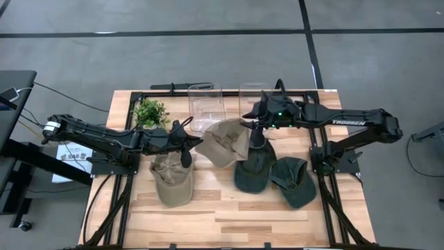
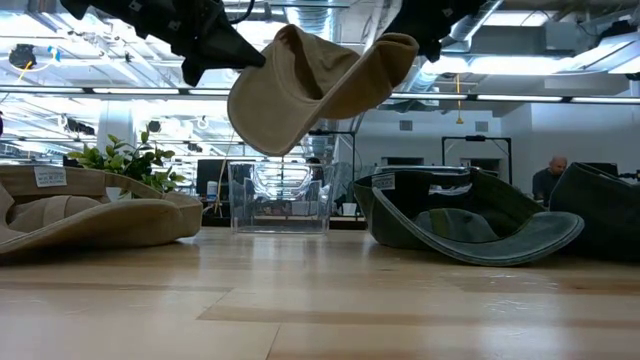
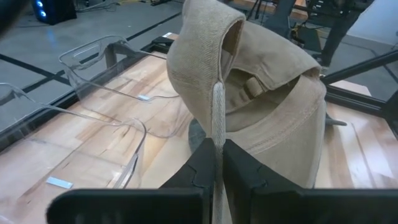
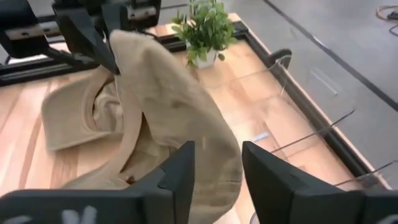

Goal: Pick & Place hat
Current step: Put the right brown cap into the right transparent bin

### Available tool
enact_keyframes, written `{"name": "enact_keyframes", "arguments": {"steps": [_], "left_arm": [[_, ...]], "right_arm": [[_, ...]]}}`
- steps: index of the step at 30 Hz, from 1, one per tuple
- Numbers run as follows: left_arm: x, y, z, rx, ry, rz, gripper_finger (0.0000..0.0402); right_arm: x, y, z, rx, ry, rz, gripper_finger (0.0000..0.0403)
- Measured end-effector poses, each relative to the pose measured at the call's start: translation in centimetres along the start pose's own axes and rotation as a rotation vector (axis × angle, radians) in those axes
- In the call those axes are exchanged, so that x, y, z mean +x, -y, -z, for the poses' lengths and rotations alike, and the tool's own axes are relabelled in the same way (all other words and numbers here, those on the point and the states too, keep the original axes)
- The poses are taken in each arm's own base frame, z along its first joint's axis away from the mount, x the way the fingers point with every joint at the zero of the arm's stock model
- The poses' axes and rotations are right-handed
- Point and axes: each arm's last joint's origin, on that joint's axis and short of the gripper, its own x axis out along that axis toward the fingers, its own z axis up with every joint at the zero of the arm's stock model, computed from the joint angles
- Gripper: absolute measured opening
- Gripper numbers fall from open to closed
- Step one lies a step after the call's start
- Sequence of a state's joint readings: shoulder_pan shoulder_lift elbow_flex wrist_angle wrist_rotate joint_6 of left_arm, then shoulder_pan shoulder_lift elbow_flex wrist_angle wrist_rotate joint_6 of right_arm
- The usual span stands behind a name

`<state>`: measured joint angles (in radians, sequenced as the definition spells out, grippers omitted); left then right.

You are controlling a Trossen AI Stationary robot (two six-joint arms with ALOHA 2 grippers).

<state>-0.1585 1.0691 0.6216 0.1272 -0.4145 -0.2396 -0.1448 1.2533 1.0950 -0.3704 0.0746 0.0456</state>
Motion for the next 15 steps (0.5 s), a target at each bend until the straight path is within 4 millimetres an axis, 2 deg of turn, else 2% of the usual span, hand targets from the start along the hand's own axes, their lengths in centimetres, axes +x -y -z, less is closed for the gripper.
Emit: {"name": "enact_keyframes", "arguments": {"steps": [8,15], "left_arm": [[-0.09,0.22,0.05,0.011,-0.001,0.011,0.0017],[-0.08,0.21,0.05,0.01,-0.001,0.01,0.0017]], "right_arm": [[0.69,-0.02,0.6,-0.005,-0.059,0.002,0.0199],[0.9,0.13,0.94,-0.005,-0.092,0.018,0.0212]]}}
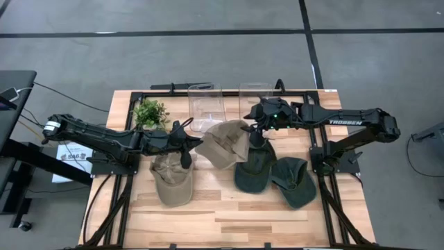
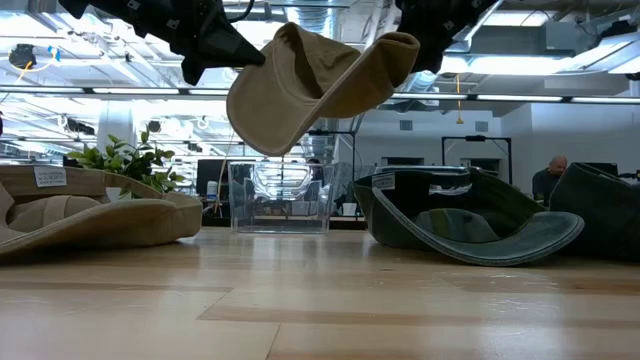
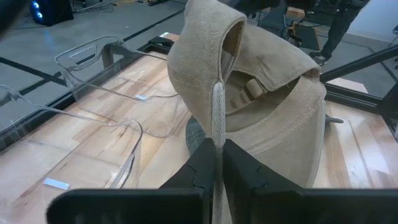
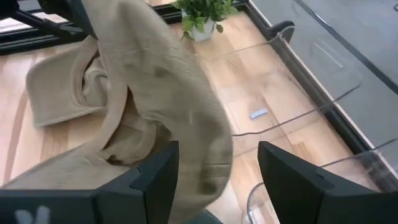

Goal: Pick & Place hat
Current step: Put the right brown cap into the right transparent bin

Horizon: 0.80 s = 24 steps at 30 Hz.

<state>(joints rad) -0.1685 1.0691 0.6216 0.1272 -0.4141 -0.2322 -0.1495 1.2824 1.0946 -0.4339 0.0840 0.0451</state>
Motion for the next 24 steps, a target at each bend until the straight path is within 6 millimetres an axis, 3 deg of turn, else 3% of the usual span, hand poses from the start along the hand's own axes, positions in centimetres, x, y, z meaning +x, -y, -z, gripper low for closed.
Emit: {"name": "enact_keyframes", "arguments": {"steps": [24], "left_arm": [[0.0,0.0,0.0,0.0,0.0,0.0,0.0017]], "right_arm": [[-0.03,-0.13,0.46,-0.157,-0.044,-0.084,0.0158]]}}
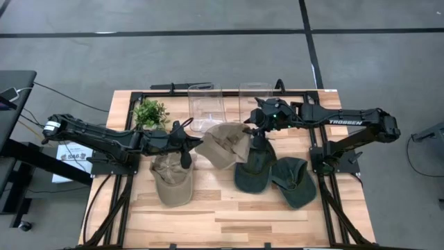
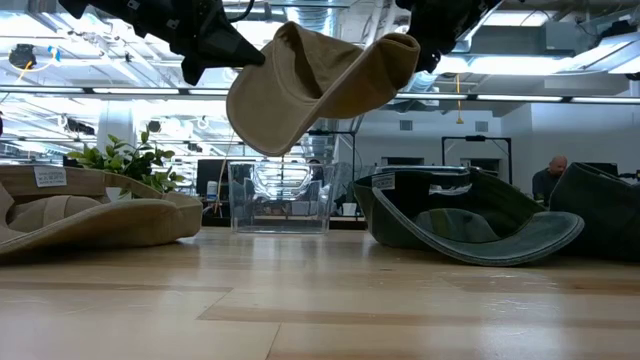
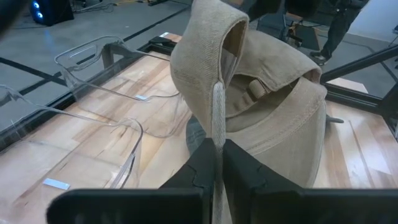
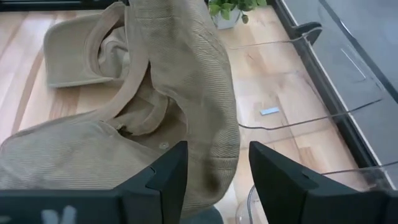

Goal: Pick & Place hat
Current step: Put the right brown cap into the right transparent bin

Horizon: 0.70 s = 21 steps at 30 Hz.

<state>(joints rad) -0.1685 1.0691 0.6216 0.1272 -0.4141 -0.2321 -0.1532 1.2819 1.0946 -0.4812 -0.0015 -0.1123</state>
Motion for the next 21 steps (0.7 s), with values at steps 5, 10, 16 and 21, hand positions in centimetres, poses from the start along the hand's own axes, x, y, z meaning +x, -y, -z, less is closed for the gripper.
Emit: {"name": "enact_keyframes", "arguments": {"steps": [5,10,16,21], "left_arm": [[0.0,0.0,0.0,0.0,0.0,0.0,0.0017],[0.0,0.0,0.0,0.0,0.0,0.0,0.0017],[0.0,0.0,0.0,-0.001,0.001,0.0,0.0017],[0.0,0.0,-0.1,-0.005,0.01,0.002,0.0029]], "right_arm": [[0.0,0.1,-0.1,0.028,0.008,0.033,0.0131],[0.0,0.1,-0.2,0.045,0.016,0.029,0.0056],[-0.1,-0.8,-1.2,0.052,0.121,-0.056,0.001],[-0.1,-1.2,-1.6,0.042,0.155,-0.066,0.0004]]}}
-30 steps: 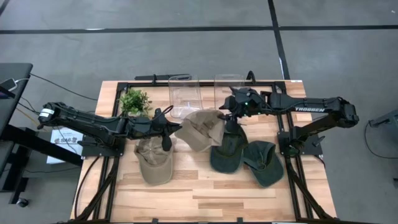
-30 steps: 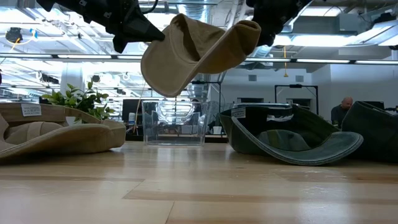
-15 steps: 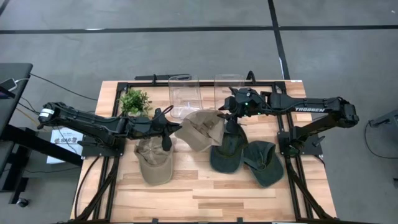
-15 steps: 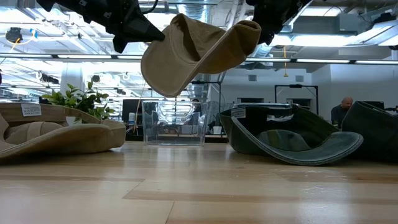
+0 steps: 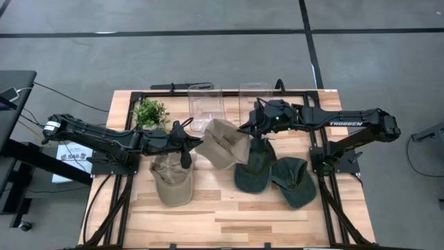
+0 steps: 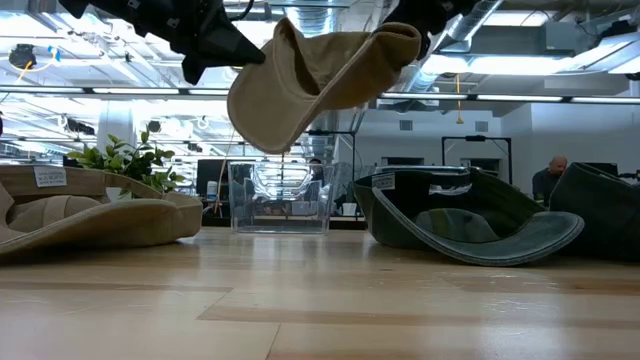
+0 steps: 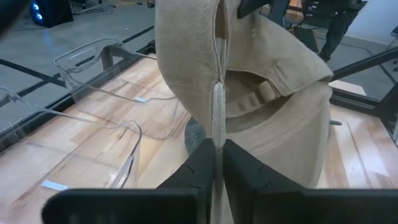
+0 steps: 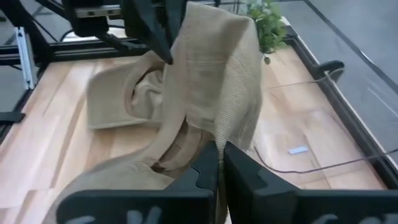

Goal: Pick & Place hat
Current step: Put the right brown cap into the right transparent bin

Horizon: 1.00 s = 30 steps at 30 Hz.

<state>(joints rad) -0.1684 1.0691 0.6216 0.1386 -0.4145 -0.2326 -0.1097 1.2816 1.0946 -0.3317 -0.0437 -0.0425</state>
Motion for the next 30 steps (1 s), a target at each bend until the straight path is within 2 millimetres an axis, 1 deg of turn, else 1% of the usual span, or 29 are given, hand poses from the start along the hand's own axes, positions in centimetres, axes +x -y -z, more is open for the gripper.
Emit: {"name": "enact_keyframes", "arguments": {"steps": [6,11,15,18,22,30], "left_arm": [[0.0,0.0,-0.1,-0.003,0.005,0.001,0.0066],[0.0,0.0,-0.1,-0.009,0.007,0.002,0.0102],[0.0,0.0,-0.1,-0.015,0.01,0.003,0.0122],[0.0,0.0,-0.2,-0.018,0.015,0.004,0.0128],[0.0,0.0,-0.2,-0.019,0.017,0.004,0.0127],[0.0,0.1,-0.3,-0.022,0.025,0.007,0.0122]], "right_arm": [[-0.2,0.5,-0.4,0.006,0.026,0.029,0.0002],[-1.1,0.5,-2.3,-0.018,0.089,0.014,0.0001],[-2.3,0.5,-4.1,-0.065,0.118,0.017,0.0001],[-3.3,0.9,-5.1,-0.09,0.118,0.028,0.0001],[-4.9,1.8,-6.1,-0.12,0.071,0.058,0.0001],[-7.1,4.7,-6.7,-0.118,0.01,0.157,0.0]]}}
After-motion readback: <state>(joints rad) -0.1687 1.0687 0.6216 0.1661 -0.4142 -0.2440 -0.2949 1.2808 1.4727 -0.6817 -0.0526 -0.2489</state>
